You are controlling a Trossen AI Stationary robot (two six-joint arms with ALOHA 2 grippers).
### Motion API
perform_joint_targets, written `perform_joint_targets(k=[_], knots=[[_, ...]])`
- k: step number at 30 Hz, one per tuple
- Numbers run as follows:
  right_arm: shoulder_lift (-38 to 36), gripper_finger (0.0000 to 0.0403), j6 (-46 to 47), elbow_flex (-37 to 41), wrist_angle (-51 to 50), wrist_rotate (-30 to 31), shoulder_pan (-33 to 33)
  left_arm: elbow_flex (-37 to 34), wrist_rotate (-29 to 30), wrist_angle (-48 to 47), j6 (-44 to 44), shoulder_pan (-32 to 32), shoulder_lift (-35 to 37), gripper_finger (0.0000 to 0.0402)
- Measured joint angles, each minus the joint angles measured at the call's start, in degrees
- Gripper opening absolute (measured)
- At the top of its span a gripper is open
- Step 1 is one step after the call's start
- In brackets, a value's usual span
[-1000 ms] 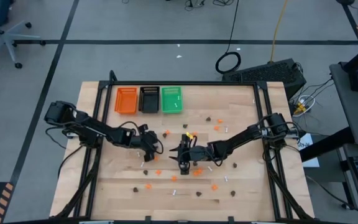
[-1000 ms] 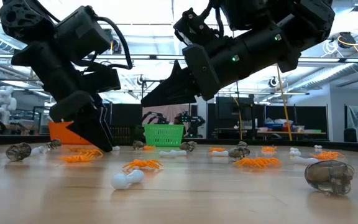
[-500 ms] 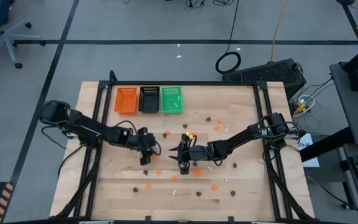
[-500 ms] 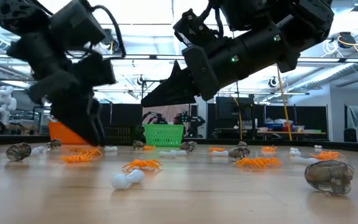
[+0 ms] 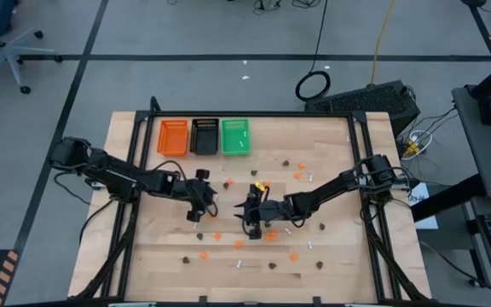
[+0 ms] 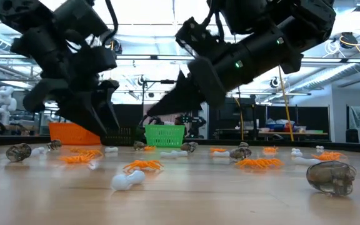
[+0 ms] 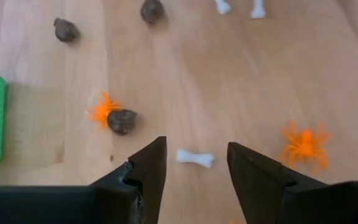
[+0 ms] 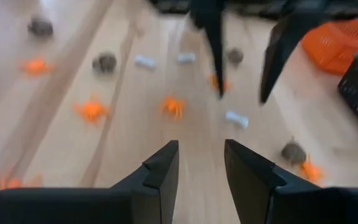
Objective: Sort Halloween decoration
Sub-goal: Put the white bone toy into the green bin
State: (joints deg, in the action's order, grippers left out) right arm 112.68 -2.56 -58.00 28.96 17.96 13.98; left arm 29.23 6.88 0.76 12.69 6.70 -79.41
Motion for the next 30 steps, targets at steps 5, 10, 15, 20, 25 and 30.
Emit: perform_joint_targets(k=[5,10,15,20,25,30], knots=[[0.0,0.0114,1.61,0.0,-2.25,-0.02,-0.02,0.02,-6.75,0.17,0.29,-4.08,-0.16,0.0156],[0.0,0.0114,1.85,0.0,-1.8,-0.02,-0.02,0.02,-10.37,0.69,3.48,-6.65,-0.41,0.0169],[0.0,0.0114,2.09,0.0,-1.34,0.04,-0.04,0.02,-11.98,1.95,7.93,-7.14,-3.34,0.0195],[0.0,0.0114,2.1,0.0,-1.33,0.07,-0.07,0.09,-12.21,3.95,10.52,-7.16,-5.97,0.02],[0.0,0.0114,2.11,0.0,-1.29,0.09,-0.07,0.15,-14.33,3.64,10.64,-9.19,-7.35,0.0186],[0.0,0.0114,2.02,0.0,-0.96,0.15,-0.11,0.24,-20.86,3.99,10.55,-12.44,-8.98,0.0159]])
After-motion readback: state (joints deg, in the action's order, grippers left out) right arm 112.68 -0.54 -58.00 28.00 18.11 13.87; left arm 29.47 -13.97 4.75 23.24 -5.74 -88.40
